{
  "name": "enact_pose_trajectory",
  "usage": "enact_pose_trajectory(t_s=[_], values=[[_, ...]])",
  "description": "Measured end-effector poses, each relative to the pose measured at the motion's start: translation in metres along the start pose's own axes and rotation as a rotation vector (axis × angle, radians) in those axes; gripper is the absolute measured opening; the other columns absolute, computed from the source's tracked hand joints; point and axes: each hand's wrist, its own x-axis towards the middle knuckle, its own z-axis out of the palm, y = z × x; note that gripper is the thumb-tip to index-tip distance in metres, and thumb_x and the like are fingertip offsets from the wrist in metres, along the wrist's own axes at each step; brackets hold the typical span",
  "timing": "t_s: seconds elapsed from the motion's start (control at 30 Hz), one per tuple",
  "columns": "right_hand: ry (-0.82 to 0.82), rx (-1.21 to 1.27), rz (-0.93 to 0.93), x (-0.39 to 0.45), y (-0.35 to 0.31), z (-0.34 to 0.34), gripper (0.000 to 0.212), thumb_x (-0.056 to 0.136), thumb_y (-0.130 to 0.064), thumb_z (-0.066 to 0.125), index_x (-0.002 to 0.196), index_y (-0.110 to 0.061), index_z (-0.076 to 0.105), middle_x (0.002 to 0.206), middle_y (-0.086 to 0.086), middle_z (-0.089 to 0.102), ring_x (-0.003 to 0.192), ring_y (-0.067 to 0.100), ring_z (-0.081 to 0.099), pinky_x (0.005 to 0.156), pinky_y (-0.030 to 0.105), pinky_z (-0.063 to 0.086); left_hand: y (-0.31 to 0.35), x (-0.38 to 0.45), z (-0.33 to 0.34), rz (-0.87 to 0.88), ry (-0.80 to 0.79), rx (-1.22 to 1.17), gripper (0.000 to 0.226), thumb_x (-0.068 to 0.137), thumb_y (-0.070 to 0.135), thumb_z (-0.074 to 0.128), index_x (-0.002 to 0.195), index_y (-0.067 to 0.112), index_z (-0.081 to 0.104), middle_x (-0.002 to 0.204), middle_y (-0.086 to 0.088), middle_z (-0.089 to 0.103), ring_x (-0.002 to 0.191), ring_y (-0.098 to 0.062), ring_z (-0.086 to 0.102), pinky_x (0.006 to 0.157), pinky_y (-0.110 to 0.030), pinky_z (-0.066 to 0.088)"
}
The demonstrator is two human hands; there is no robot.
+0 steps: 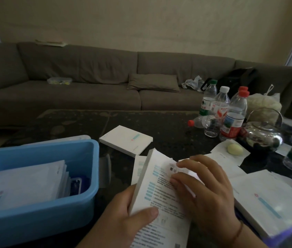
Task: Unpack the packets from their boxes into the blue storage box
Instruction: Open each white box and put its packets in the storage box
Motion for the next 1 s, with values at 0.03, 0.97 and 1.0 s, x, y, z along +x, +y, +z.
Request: enact_pose_trajectory(t_s=[0.03,0.97,1.0], values=[[-0.009,0.005,-0.025,0.001,0.000,-0.001,0.016,0.089,-0.030,0.065,0.092,-0.019,0.076,0.112,0.000,0.068,0.107,0.020,0.060,0.082,0.037,0.053,0.000,0.000,0.000,-0.002,-0.002,0.004,0.065,0.061,0.041,0.077,0.123,0.033,0.058,0.115,0.005,0.073,0.108,-0.015,0.069,0.097,-0.042,0.052],[-0.185,0.230,-0.013,0.001,0.008,-0.001,0.019,0.091,-0.034,0.061,0.092,-0.021,0.075,0.116,-0.007,0.066,0.100,0.007,0.063,0.076,0.024,0.056,0.001,-0.004,-0.003,-0.095,-0.007,0.042,0.044,0.073,0.028,0.068,0.116,0.032,0.059,0.107,0.008,0.075,0.102,-0.013,0.071,0.092,-0.038,0.055],[-0.183,0.207,-0.036,0.001,0.008,-0.001,0.017,0.091,-0.031,0.061,0.092,-0.020,0.075,0.115,-0.006,0.067,0.099,0.008,0.063,0.074,0.025,0.056,0.001,-0.004,-0.003,-0.101,-0.008,0.035,0.042,0.075,0.028,0.070,0.115,0.032,0.059,0.106,0.008,0.075,0.101,-0.013,0.071,0.091,-0.037,0.056]])
